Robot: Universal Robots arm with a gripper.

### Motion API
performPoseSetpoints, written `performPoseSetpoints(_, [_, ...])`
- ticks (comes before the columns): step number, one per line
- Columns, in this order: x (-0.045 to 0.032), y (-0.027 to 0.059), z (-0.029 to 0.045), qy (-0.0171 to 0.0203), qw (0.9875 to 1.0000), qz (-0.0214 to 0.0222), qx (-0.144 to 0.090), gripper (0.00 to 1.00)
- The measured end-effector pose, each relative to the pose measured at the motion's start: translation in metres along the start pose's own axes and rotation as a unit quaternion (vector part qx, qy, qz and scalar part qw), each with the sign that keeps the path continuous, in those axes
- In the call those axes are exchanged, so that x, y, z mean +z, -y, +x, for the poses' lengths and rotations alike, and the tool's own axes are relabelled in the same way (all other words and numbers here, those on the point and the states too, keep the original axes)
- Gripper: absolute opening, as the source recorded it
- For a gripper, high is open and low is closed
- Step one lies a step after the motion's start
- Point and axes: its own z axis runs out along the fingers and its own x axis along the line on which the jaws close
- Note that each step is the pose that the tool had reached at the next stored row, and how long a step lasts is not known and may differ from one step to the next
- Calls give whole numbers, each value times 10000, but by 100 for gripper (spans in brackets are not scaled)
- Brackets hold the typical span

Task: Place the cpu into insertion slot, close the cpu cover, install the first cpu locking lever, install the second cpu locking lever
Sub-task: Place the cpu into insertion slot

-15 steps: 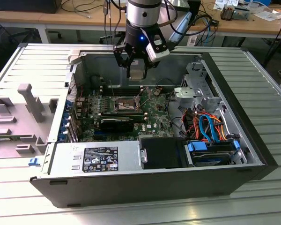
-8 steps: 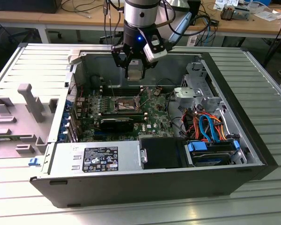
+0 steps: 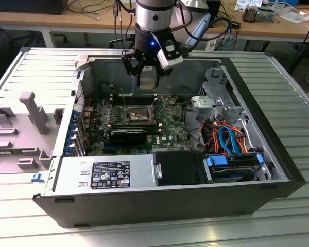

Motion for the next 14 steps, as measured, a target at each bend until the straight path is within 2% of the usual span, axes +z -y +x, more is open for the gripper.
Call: performPoseSetpoints(14, [44,91,20,-1,10000,0,-8,55])
